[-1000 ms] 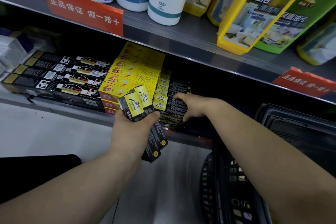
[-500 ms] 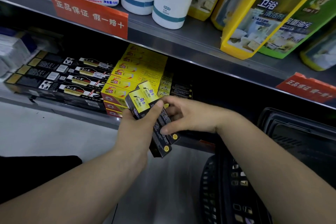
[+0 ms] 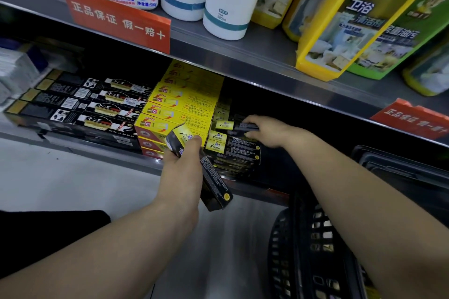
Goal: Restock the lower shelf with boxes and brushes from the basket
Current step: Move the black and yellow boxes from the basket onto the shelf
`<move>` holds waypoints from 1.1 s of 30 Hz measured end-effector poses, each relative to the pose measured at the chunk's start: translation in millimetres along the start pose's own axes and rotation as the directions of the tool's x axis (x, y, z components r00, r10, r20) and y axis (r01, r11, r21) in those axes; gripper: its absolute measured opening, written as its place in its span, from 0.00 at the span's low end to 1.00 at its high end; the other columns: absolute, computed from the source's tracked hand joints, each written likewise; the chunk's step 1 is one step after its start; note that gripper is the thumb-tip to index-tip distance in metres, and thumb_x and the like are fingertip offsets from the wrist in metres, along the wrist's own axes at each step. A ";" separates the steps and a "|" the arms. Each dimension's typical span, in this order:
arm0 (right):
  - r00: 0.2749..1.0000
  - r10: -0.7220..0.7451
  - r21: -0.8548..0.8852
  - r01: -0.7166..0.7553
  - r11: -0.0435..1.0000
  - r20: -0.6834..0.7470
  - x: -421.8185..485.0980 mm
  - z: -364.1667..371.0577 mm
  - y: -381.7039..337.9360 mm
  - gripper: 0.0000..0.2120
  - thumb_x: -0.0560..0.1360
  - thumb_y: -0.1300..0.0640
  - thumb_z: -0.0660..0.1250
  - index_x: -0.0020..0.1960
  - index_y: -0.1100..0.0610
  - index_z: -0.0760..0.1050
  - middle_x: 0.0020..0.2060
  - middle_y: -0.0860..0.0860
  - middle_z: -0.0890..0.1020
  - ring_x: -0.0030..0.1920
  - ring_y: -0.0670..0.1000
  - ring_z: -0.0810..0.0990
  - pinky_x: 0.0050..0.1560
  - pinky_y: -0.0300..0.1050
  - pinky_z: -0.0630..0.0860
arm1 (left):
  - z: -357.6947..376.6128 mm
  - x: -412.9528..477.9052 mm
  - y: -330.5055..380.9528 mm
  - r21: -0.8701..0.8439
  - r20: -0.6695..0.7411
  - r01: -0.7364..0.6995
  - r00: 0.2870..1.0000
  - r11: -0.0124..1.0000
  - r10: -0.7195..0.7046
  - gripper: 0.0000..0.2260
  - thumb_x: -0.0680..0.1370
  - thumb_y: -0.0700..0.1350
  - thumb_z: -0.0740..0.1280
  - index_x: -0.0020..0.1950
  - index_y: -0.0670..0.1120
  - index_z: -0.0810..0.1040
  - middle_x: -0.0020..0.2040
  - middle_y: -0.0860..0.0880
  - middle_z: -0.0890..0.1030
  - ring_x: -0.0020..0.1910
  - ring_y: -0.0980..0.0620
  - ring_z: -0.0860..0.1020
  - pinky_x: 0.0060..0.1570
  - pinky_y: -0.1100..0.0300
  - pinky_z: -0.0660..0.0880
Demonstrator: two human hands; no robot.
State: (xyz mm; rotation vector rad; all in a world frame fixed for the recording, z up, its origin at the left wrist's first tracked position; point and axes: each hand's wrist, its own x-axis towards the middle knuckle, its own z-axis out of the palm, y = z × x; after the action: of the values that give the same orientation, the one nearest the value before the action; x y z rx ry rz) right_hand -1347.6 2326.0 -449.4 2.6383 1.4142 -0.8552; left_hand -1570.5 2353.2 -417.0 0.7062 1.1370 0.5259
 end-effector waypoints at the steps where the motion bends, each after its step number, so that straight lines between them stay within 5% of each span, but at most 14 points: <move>1: 0.999 -0.002 -0.002 0.002 1.000 0.049 3.9 5.0 -1.5 0.19 0.79 0.53 0.61 0.69 0.51 0.66 0.64 0.56 0.73 0.59 0.53 0.73 0.53 0.40 0.68 | 0.0 -0.1 -0.3 0.011 0.001 -0.001 1.000 1.000 0.001 0.13 0.77 0.54 0.63 0.56 0.49 0.67 0.42 0.51 0.74 0.39 0.55 0.73 0.32 0.62 0.65; 6: 0.986 0.002 -0.001 -0.002 1.000 0.165 5.2 16.3 -1.1 0.25 0.80 0.50 0.59 0.75 0.49 0.56 0.73 0.56 0.62 0.70 0.56 0.65 0.66 0.43 0.64 | 2.8 -3.6 1.3 0.055 -0.003 0.001 1.000 0.999 -0.001 0.09 0.76 0.53 0.65 0.42 0.50 0.70 0.42 0.50 0.77 0.41 0.53 0.75 0.36 0.60 0.68; 10: 0.993 0.003 -0.087 0.007 0.996 0.115 -10.7 4.4 -7.9 0.26 0.79 0.50 0.61 0.75 0.48 0.56 0.74 0.57 0.59 0.71 0.57 0.64 0.67 0.46 0.64 | 7.0 -5.6 0.8 0.096 -0.001 -0.014 1.000 0.995 0.014 0.13 0.76 0.54 0.66 0.50 0.45 0.73 0.47 0.46 0.79 0.47 0.48 0.78 0.49 0.56 0.72; 13: 0.981 -0.194 0.188 0.187 0.964 0.018 -35.1 -14.5 -28.5 0.18 0.78 0.50 0.62 0.67 0.48 0.70 0.65 0.52 0.72 0.65 0.51 0.71 0.64 0.43 0.68 | 9.1 -4.5 0.5 0.117 -0.003 -0.035 0.999 0.993 0.036 0.16 0.76 0.53 0.67 0.55 0.42 0.72 0.50 0.43 0.79 0.50 0.44 0.79 0.56 0.48 0.75; 15: 0.937 -0.335 0.459 0.254 0.851 0.102 -61.5 -21.1 -45.0 0.15 0.74 0.47 0.66 0.61 0.46 0.75 0.57 0.45 0.78 0.59 0.43 0.76 0.61 0.38 0.72 | 9.5 -4.2 0.8 0.111 0.006 -0.045 0.999 0.993 0.045 0.18 0.75 0.53 0.67 0.57 0.42 0.72 0.52 0.42 0.80 0.52 0.43 0.79 0.57 0.45 0.75; 17: 0.903 -0.381 0.531 0.229 0.816 0.197 -84.5 -16.2 -56.3 0.21 0.70 0.46 0.71 0.62 0.40 0.71 0.56 0.39 0.76 0.59 0.39 0.75 0.60 0.36 0.73 | 10.4 -4.9 2.2 0.113 0.021 -0.053 0.998 0.992 0.051 0.19 0.75 0.54 0.67 0.58 0.41 0.73 0.52 0.42 0.81 0.52 0.43 0.80 0.56 0.45 0.75; 19: 0.911 -0.383 0.466 0.274 0.841 0.156 -92.8 -7.8 -57.2 0.26 0.71 0.51 0.72 0.65 0.43 0.66 0.58 0.40 0.74 0.61 0.41 0.74 0.60 0.39 0.73 | 12.3 -5.9 3.9 0.109 0.037 -0.054 0.998 0.993 0.050 0.18 0.75 0.53 0.67 0.56 0.41 0.74 0.51 0.43 0.82 0.51 0.44 0.81 0.55 0.47 0.76; 23: 0.956 -0.294 0.506 0.256 0.824 -0.005 -83.6 -14.8 -44.7 0.12 0.76 0.59 0.65 0.57 0.54 0.65 0.43 0.53 0.80 0.38 0.50 0.77 0.41 0.47 0.73 | 17.1 -10.5 5.7 0.067 0.088 -0.037 0.996 0.997 0.031 0.12 0.75 0.47 0.69 0.54 0.42 0.74 0.43 0.49 0.79 0.44 0.53 0.78 0.47 0.61 0.75; 28: 0.981 -0.016 0.021 0.021 1.000 -0.195 -36.0 -27.7 -8.0 0.20 0.78 0.52 0.61 0.68 0.54 0.63 0.57 0.55 0.77 0.51 0.54 0.77 0.46 0.40 0.70 | 14.1 -10.7 2.9 0.135 0.149 0.025 0.988 0.991 -0.045 0.11 0.76 0.39 0.67 0.58 0.40 0.72 0.40 0.48 0.77 0.39 0.54 0.77 0.38 0.67 0.75; 33: 0.989 0.036 -0.022 -0.040 0.999 -0.145 14.0 -5.8 3.9 0.18 0.79 0.56 0.59 0.69 0.53 0.64 0.60 0.57 0.75 0.54 0.56 0.75 0.47 0.42 0.70 | 12.0 -9.5 2.8 0.173 0.163 0.036 0.985 0.984 -0.064 0.06 0.77 0.38 0.66 0.53 0.42 0.73 0.41 0.48 0.77 0.38 0.53 0.77 0.37 0.66 0.76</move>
State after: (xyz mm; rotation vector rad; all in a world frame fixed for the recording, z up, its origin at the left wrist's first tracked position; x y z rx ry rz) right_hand -1335.8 2336.0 -452.1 2.7488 1.3889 -0.6496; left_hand -1562.5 2345.6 -406.0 0.8504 1.0458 0.3227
